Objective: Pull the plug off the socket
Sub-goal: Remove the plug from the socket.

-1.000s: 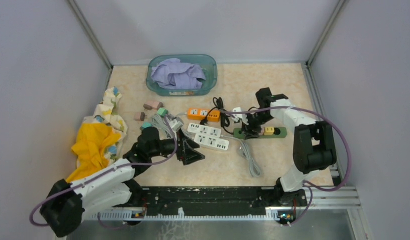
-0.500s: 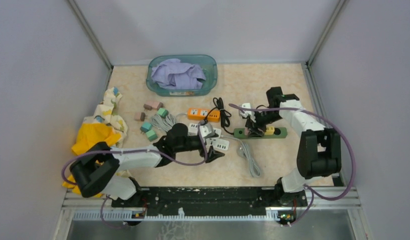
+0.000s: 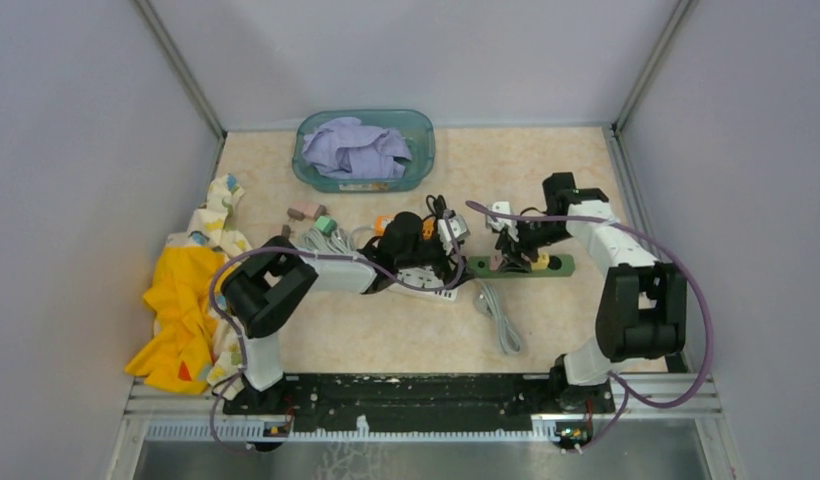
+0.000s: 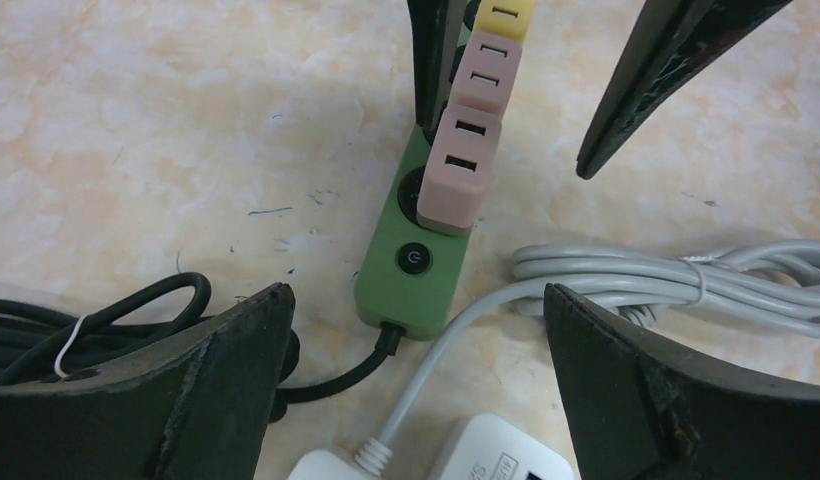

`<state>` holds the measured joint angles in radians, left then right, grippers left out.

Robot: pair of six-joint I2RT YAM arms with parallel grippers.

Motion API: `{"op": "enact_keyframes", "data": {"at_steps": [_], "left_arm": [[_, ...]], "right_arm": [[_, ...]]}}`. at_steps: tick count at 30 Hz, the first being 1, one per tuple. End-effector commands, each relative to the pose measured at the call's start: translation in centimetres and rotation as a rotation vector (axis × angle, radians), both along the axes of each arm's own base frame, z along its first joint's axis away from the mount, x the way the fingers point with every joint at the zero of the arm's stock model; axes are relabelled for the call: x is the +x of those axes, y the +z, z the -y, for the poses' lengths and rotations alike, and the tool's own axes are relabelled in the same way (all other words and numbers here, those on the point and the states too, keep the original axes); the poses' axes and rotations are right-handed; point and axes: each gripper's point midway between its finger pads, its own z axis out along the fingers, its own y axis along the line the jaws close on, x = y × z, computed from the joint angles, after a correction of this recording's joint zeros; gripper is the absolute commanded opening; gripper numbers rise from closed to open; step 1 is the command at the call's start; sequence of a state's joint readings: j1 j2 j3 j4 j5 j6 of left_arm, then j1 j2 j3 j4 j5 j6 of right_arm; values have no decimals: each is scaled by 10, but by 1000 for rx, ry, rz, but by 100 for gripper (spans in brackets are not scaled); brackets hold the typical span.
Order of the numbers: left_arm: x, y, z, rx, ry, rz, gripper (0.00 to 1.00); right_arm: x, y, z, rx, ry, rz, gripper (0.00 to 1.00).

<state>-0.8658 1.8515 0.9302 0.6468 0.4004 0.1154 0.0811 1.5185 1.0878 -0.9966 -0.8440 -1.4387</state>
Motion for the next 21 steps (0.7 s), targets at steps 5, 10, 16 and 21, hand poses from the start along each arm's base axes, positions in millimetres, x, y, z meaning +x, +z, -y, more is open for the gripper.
{"op": "enact_keyframes", "data": {"at_steps": [5,10,16,21], "left_arm": [[6,-16,25,66,-130,50,99],[13,-35,32,141,-142,5,93],[21,-52,38,188,-135,-6,89],[25,-65,42,257,-138,16,88]], "right_arm": [[11,32,5,84,-31,85,59],[11,32,4,89,-31,85,59],[10,32,4,92,-30,81,59],[10,32,4,92,-29,78,59]]}}
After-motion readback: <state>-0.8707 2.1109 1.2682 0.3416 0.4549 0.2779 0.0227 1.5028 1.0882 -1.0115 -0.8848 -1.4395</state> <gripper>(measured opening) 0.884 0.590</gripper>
